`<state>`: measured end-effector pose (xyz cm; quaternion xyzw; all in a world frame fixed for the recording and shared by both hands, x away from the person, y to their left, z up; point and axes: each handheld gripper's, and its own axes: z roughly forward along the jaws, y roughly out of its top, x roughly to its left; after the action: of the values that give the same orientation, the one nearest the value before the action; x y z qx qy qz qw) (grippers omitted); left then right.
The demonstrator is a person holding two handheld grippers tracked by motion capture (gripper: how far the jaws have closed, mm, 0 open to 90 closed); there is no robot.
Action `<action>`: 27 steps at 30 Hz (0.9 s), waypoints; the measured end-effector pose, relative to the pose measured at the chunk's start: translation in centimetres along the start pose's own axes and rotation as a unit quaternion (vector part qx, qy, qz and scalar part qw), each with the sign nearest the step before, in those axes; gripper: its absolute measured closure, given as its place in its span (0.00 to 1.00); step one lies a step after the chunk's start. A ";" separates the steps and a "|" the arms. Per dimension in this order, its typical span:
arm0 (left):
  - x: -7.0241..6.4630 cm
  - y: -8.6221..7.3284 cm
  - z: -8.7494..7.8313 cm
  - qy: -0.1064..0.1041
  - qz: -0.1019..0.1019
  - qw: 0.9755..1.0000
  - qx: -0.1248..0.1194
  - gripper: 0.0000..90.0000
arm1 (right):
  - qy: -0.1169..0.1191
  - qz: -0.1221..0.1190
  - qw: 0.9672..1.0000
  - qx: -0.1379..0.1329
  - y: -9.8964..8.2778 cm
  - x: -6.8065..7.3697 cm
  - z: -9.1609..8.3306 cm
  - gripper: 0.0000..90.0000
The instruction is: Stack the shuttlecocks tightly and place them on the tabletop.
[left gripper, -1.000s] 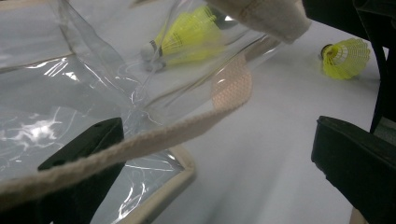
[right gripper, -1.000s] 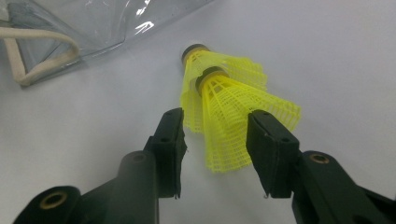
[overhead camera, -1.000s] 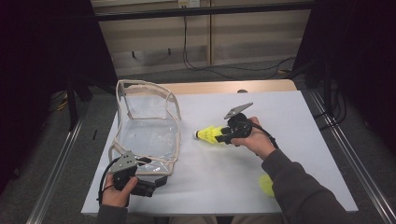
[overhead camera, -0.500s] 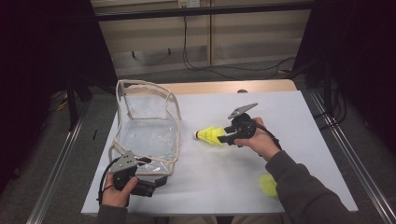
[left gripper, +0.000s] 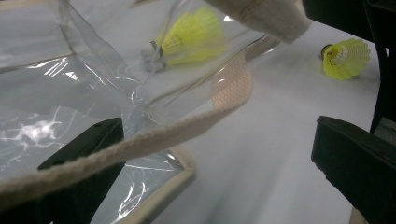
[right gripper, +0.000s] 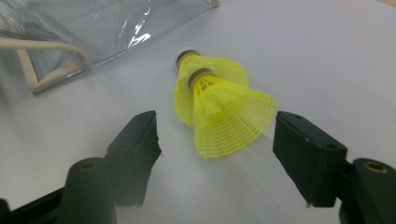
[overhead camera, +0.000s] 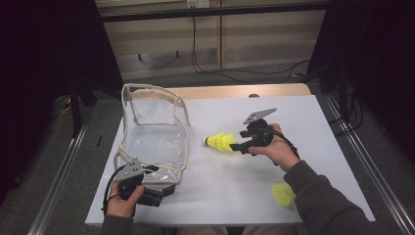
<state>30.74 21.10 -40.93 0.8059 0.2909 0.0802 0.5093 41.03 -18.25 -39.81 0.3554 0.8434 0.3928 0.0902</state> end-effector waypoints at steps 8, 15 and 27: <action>0.0 0.0 0.0 0.000 0.001 1.000 0.001 0.03 | 0.001 0.005 1.000 -0.009 -0.4 0.1 -0.8 0.24; 0.0 0.0 0.0 0.000 0.000 1.000 0.001 0.03 | 0.001 0.005 1.000 -0.014 -0.8 0.1 -1.5 0.22; 0.0 0.0 0.0 0.001 0.001 1.000 0.001 0.03 | 0.003 0.009 1.000 -0.017 -1.6 0.1 -2.3 0.20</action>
<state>30.73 21.10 -40.95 0.8064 0.2908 0.0813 0.5085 39.10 -20.25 -39.42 0.3604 0.8333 0.4092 0.0906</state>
